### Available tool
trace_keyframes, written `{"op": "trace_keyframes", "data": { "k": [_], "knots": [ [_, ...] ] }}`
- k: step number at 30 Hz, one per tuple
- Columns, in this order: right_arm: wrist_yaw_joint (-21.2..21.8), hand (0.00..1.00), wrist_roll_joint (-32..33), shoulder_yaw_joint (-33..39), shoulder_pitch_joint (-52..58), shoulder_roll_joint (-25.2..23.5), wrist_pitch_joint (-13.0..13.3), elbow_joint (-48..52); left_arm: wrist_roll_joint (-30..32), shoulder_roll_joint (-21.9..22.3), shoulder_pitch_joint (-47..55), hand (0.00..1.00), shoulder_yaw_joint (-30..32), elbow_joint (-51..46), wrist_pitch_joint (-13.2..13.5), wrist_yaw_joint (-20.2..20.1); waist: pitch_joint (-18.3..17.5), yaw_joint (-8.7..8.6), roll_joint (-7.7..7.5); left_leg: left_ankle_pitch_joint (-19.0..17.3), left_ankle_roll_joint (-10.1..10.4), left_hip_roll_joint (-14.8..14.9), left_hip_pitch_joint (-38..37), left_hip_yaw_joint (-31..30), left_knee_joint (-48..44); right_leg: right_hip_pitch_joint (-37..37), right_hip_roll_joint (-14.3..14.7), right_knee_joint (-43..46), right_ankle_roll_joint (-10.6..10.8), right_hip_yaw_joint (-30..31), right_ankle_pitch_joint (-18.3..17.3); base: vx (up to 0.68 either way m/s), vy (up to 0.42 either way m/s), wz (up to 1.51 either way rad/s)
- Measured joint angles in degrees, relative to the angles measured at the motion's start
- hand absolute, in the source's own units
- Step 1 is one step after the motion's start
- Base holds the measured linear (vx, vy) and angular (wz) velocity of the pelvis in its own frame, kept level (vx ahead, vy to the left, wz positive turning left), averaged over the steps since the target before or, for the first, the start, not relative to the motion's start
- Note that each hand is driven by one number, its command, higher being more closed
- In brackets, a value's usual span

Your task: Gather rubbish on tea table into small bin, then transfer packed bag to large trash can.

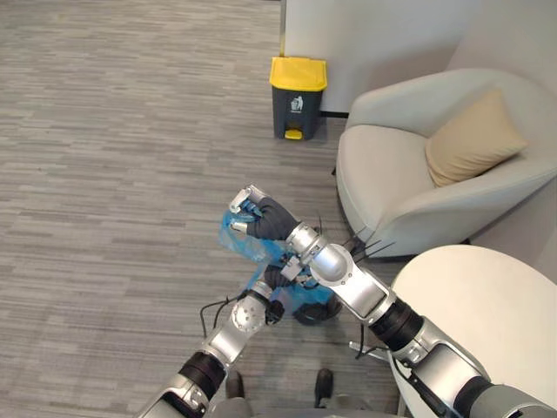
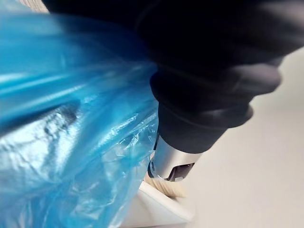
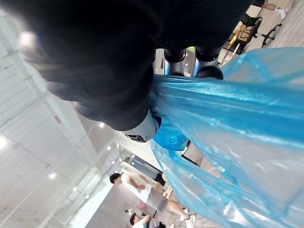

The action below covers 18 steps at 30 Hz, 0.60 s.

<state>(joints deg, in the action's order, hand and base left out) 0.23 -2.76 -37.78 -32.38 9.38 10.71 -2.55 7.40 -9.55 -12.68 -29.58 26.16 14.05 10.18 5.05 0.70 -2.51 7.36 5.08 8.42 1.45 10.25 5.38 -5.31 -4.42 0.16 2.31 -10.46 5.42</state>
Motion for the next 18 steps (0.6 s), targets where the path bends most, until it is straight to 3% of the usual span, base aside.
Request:
{"op": "trace_keyframes", "data": {
  "k": [9, 18],
  "knots": [
    [-0.01, 0.0, -7.12, 1.88, 11.13, 0.84, 2.66, 2.93, -0.09, 0.65, 5.57, 1.0, 5.73, -3.98, -0.15, 1.16, -0.57, -0.06, 0.07, -0.06, 0.06, 0.43, -1.79, 0.63, 0.0, 1.63, 0.44, -0.3, 0.16, 0.59, 0.0, -0.01, 0.004, -0.03],
    [1.44, 0.0, -15.37, 14.91, 34.59, 12.62, 2.98, 4.17, -1.19, -0.55, 15.42, 1.0, 17.67, -4.05, -0.32, 0.98, -0.83, -0.09, 0.41, -0.79, -0.16, 0.45, -1.31, 0.33, 0.38, 2.07, 0.21, -0.74, 1.28, 0.93, -0.87, -0.02, 0.006, 0.02]
  ]
}}
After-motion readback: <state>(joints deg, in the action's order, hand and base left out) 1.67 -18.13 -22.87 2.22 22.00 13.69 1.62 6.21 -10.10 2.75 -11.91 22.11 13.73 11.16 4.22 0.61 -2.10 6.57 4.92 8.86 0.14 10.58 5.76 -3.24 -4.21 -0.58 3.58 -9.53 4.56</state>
